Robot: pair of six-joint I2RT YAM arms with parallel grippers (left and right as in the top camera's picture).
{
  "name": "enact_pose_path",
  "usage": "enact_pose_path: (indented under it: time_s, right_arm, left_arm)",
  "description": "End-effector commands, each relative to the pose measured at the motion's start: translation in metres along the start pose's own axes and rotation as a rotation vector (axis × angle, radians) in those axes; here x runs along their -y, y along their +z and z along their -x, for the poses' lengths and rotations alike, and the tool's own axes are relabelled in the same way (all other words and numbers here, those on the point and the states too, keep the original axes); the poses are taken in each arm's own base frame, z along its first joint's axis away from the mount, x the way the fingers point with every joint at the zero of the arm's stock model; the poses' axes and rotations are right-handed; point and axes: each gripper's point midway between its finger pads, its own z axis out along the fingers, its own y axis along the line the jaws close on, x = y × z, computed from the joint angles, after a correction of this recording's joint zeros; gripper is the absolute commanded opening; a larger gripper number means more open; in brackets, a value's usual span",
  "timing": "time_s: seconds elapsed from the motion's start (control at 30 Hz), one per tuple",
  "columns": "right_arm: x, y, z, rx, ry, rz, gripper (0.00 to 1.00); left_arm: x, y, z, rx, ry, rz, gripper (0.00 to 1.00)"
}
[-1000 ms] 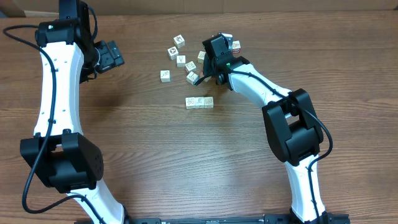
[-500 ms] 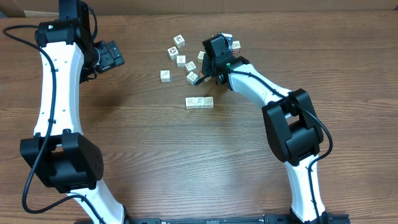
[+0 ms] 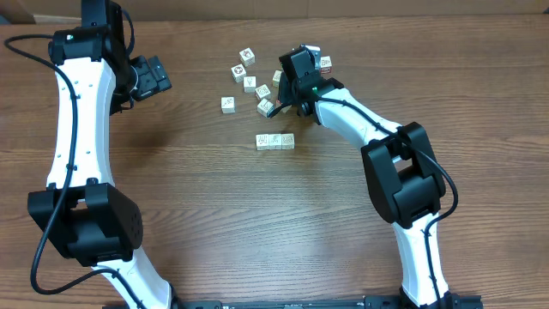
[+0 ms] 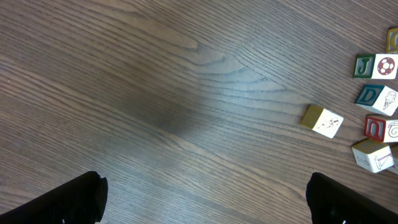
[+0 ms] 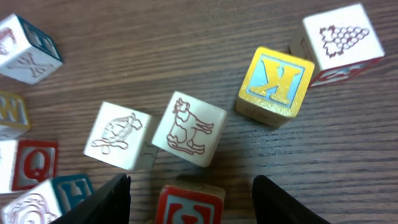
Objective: Form a horizontal line
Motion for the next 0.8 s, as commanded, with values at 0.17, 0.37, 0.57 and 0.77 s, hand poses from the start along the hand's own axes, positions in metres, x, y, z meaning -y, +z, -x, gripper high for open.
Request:
enact_pose_path:
  time_s: [0.17,0.37,0.57,0.77]
  right_arm:
    - [0.004,0.01,-0.012,-0.023,-0.01,-0.015,0.57]
    - [0.008,0.01,-0.015,-0.038,-0.012,-0.025,0.47]
    - [0.008,0.009,-0.015,-0.041,-0.013,-0.027,0.45]
    - [0.004,-0.001,-0.003,-0.016,-0.007,-0.014,0.34]
  left_arm:
    - [0.007,-0.004,0.0,0.009,0.005,-0.012,1.0]
    - [0.007,-0.004,0.0,0.009,0.005,-0.012,1.0]
    - [0.007,-0.004,0.0,0.009,0.006,-0.012,1.0]
    - [0.007,-0.004,0.0,0.009,0.006,-0.012,1.0]
